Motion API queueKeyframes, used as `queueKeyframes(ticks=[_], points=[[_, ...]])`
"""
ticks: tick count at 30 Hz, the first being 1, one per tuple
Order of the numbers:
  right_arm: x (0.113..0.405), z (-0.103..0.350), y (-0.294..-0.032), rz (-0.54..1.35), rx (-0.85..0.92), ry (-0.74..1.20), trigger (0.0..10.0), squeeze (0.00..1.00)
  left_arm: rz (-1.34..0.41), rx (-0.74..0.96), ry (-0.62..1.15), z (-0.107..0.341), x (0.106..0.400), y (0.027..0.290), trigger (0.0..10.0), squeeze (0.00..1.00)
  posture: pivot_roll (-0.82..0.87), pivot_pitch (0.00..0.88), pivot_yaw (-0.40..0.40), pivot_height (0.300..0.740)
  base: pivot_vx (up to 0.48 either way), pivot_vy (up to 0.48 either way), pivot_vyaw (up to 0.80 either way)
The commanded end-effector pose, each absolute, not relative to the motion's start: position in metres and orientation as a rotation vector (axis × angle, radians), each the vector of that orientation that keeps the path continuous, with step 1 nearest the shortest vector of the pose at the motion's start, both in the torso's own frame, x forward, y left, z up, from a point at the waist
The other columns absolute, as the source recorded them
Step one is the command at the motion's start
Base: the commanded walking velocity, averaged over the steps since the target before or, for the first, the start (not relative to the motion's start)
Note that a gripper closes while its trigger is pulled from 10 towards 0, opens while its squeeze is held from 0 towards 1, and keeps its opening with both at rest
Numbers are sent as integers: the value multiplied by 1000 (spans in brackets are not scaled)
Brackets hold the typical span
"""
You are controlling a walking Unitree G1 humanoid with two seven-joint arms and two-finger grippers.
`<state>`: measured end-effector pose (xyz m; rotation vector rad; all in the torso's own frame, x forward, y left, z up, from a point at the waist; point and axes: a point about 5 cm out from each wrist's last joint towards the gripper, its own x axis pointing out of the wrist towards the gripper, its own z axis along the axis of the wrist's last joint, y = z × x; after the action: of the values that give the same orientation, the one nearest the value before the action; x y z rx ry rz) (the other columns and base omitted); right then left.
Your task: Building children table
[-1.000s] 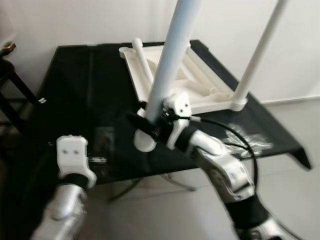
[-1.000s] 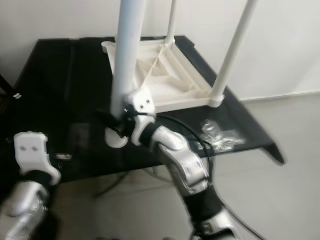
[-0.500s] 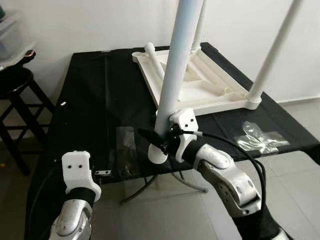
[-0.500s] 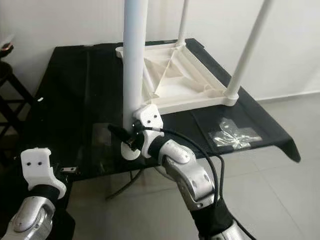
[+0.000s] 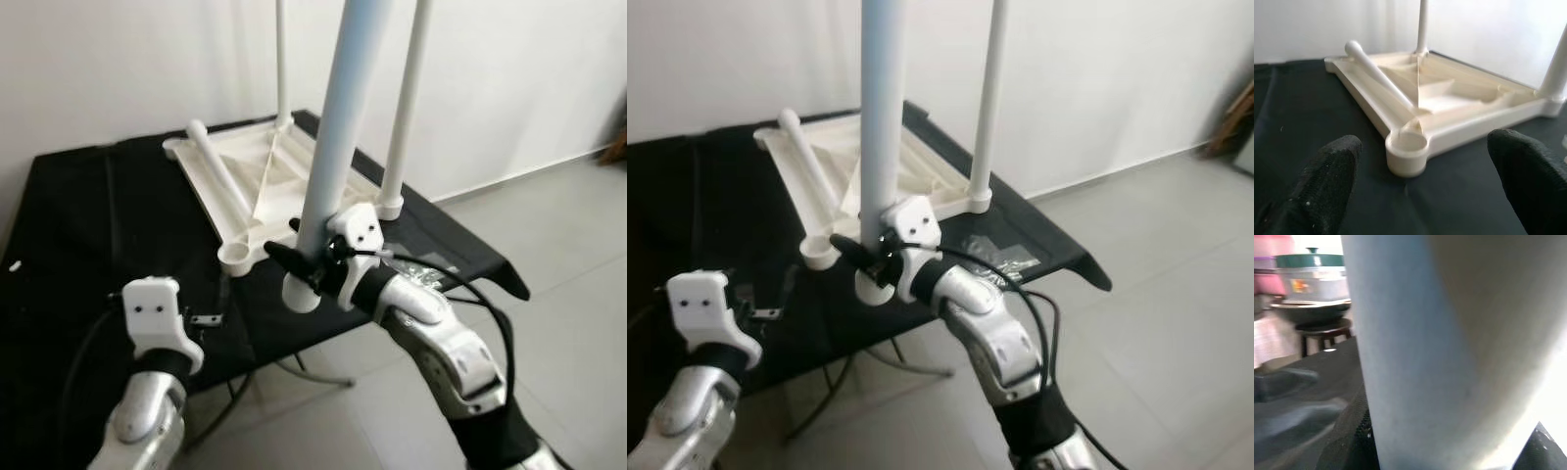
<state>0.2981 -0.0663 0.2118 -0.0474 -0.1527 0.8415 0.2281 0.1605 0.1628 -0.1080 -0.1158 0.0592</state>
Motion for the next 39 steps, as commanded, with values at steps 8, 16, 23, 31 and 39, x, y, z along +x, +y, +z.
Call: queueKeyframes(ticks=[8,16,23,31,39], points=[[288,220,-55,993,-82,-212,10000,0,89,-88,-107,161,227,169,10000,0,-87,99,5,740,296,0,500],[286,221,-61,1034,-87,-202,10000,0,140,-89,-77,156,228,176,10000,0,-93,107,12,740,64,60,0],[284,220,-64,1055,-85,-195,10000,0,110,-52,-32,149,228,175,10000,0,-93,113,14,740,0,480,0],[286,221,-66,1055,-90,-204,10000,0,134,-10,-61,151,227,175,10000,0,-105,117,3,740,0,240,0],[289,224,-68,1034,-92,-213,10000,0,132,-4,-59,151,226,171,10000,0,-109,119,3,740,0,0,0]])
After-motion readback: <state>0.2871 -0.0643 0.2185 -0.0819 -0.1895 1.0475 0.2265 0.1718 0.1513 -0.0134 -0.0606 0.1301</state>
